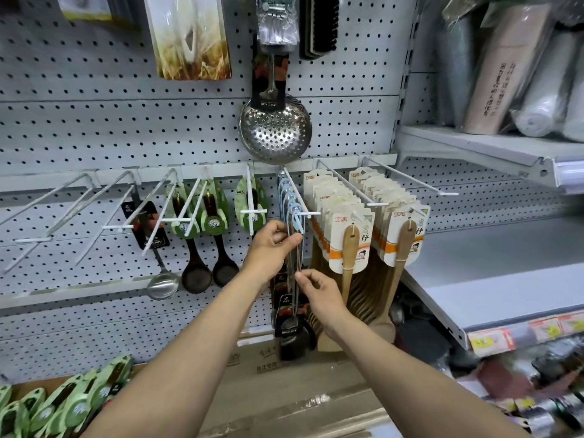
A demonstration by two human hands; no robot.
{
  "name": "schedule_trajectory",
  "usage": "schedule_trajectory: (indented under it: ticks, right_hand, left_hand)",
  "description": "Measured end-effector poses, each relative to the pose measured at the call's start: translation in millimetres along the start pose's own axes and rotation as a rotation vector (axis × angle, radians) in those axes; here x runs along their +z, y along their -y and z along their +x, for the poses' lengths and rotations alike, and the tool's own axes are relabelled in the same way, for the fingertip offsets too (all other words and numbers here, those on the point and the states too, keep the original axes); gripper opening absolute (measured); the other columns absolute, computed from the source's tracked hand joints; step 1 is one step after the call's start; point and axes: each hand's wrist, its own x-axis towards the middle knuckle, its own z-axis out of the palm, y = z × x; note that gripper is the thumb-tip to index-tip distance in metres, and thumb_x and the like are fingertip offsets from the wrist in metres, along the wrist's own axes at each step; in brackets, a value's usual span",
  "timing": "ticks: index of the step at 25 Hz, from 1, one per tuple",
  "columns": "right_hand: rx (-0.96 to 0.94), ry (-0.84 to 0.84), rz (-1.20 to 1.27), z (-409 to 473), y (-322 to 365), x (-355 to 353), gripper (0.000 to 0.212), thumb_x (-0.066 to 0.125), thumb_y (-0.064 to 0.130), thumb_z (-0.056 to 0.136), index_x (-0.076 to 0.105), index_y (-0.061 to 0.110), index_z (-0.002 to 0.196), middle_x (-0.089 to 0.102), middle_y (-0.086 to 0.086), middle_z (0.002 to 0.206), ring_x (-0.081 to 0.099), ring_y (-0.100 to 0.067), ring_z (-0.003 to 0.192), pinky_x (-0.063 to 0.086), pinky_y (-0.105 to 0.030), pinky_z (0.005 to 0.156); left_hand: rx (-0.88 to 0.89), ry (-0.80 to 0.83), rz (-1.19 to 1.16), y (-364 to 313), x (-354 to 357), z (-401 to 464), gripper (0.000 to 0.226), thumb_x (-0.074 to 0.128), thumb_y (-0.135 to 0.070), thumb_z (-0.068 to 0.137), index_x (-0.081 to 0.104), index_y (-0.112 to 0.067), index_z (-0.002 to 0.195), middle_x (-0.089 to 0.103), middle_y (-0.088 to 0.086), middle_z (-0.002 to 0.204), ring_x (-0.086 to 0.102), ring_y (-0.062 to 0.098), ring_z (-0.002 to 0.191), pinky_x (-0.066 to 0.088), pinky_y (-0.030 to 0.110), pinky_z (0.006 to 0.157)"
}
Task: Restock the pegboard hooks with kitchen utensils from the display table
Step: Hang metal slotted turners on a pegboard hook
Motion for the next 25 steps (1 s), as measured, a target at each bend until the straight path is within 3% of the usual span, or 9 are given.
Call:
schedule_trajectory:
  ticks: [3, 6, 12, 15, 19, 22, 25]
  right_hand:
    - [0.002, -0.015, 0.012, 6, 0, 2, 0.016, 0.059, 0.023, 0.098, 0.071, 0.013, 0.093, 0.070, 0.005, 0.085, 0.061, 0.003, 0.077, 0.047, -0.010, 0.074]
    - [-0.001, -0.025, 0.006, 11, -4, 3, 0.018, 0.060, 0.023, 0.098, 0.072, 0.011, 0.095, 0.071, 0.002, 0.088, 0.062, -0.006, 0.084, 0.049, -0.018, 0.078]
    - [0.012, -0.038, -0.003, 12, -4, 5, 0.015, 0.059, 0.022, 0.099, 0.071, 0.014, 0.100, 0.072, 0.006, 0.090, 0.065, 0.002, 0.083, 0.049, -0.013, 0.072]
    - [0.011, -0.046, -0.012, 13, -3, 5, 0.014, 0.058, 0.021, 0.099, 0.071, 0.014, 0.101, 0.072, 0.006, 0.090, 0.064, 0.004, 0.081, 0.048, -0.012, 0.071]
    - [0.029, -0.076, -0.044, 8, 0, 6, 0.019, 0.060, 0.022, 0.098, 0.071, 0.008, 0.104, 0.071, 0.002, 0.092, 0.063, -0.005, 0.084, 0.048, -0.015, 0.074]
    - [0.086, -0.069, -0.105, -4, 12, 6, 0.020, 0.060, 0.025, 0.098, 0.066, 0.011, 0.111, 0.068, 0.001, 0.100, 0.062, -0.011, 0.094, 0.048, -0.016, 0.075]
    - [0.127, -0.073, -0.326, -20, 33, 1, 0.036, 0.060, 0.034, 0.097, 0.059, 0.016, 0.128, 0.066, -0.003, 0.119, 0.061, -0.019, 0.114, 0.052, -0.031, 0.094]
  left_hand:
    - [0.003, 0.024, -0.039, 2, -2, 7, 0.012, 0.069, -0.016, 0.087, 0.058, -0.021, 0.087, 0.072, -0.005, 0.087, 0.066, 0.011, 0.086, 0.050, 0.027, 0.085]
    - [0.009, 0.037, -0.017, 4, -4, 9, 0.013, 0.070, -0.017, 0.086, 0.057, -0.020, 0.087, 0.072, -0.004, 0.090, 0.067, 0.013, 0.089, 0.051, 0.035, 0.093]
    - [0.040, 0.068, 0.005, 12, -8, 11, 0.014, 0.071, -0.022, 0.085, 0.057, -0.023, 0.085, 0.074, -0.005, 0.092, 0.069, 0.015, 0.092, 0.050, 0.047, 0.097]
    - [0.030, 0.072, -0.010, 13, -8, 11, 0.015, 0.071, -0.019, 0.086, 0.057, -0.025, 0.083, 0.074, -0.006, 0.088, 0.069, 0.013, 0.090, 0.051, 0.043, 0.096]
    - [0.007, 0.051, -0.047, 9, -6, 5, 0.016, 0.071, -0.017, 0.086, 0.061, -0.013, 0.097, 0.073, -0.001, 0.099, 0.068, 0.014, 0.098, 0.051, 0.032, 0.094]
    - [-0.036, 0.010, -0.016, 7, -6, -8, 0.025, 0.073, -0.021, 0.084, 0.061, -0.015, 0.105, 0.072, 0.001, 0.106, 0.066, 0.015, 0.101, 0.050, 0.025, 0.088]
    - [-0.067, -0.083, 0.238, 2, -16, -35, 0.046, 0.076, -0.031, 0.081, 0.055, -0.019, 0.119, 0.066, 0.002, 0.121, 0.062, 0.018, 0.109, 0.049, 0.033, 0.092]
